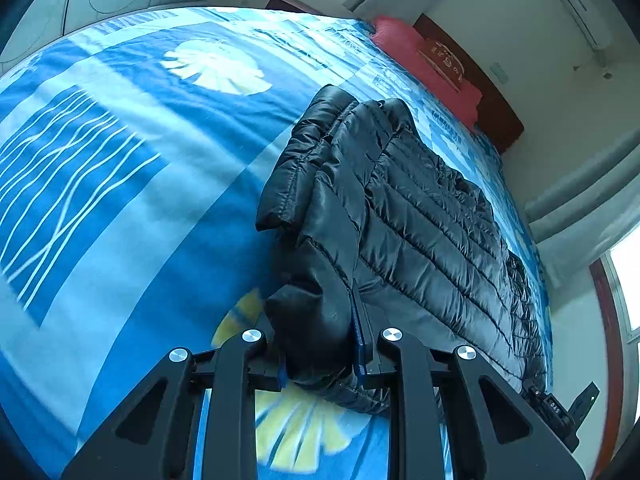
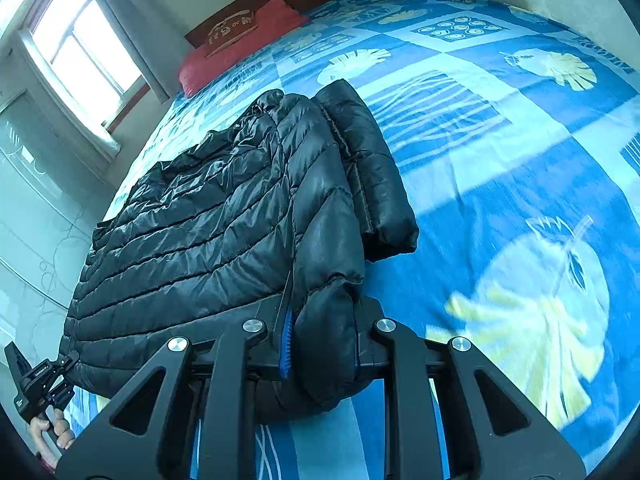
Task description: Fold large clothes
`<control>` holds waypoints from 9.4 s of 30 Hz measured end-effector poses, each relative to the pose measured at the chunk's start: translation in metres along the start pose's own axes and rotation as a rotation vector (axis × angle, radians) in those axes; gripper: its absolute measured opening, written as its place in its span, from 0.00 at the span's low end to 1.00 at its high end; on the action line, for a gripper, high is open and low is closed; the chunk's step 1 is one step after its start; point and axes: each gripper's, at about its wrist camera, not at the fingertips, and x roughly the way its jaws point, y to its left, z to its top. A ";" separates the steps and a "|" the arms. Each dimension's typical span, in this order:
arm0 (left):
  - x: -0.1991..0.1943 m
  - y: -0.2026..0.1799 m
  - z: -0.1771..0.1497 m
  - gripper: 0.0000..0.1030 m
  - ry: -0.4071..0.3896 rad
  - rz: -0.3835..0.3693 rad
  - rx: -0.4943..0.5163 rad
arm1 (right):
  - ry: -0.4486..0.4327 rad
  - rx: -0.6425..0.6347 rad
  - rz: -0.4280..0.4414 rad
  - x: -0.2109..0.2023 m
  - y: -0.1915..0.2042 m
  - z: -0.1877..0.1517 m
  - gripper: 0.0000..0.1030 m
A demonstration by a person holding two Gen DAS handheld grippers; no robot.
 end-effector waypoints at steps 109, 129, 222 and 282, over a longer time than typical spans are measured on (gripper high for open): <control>0.036 -0.001 0.057 0.75 0.128 0.144 0.253 | 0.146 -0.406 0.009 0.104 0.204 -0.036 0.31; 0.056 0.010 0.054 0.39 0.137 -0.003 0.021 | 0.114 -0.408 0.017 0.100 0.204 -0.040 0.31; 0.052 -0.219 -0.069 0.56 0.047 -0.090 0.459 | -0.008 -0.061 0.033 -0.047 0.009 0.051 0.21; 0.090 -0.261 -0.070 0.58 0.045 -0.123 0.514 | -0.062 -0.181 0.003 -0.059 0.001 0.058 0.25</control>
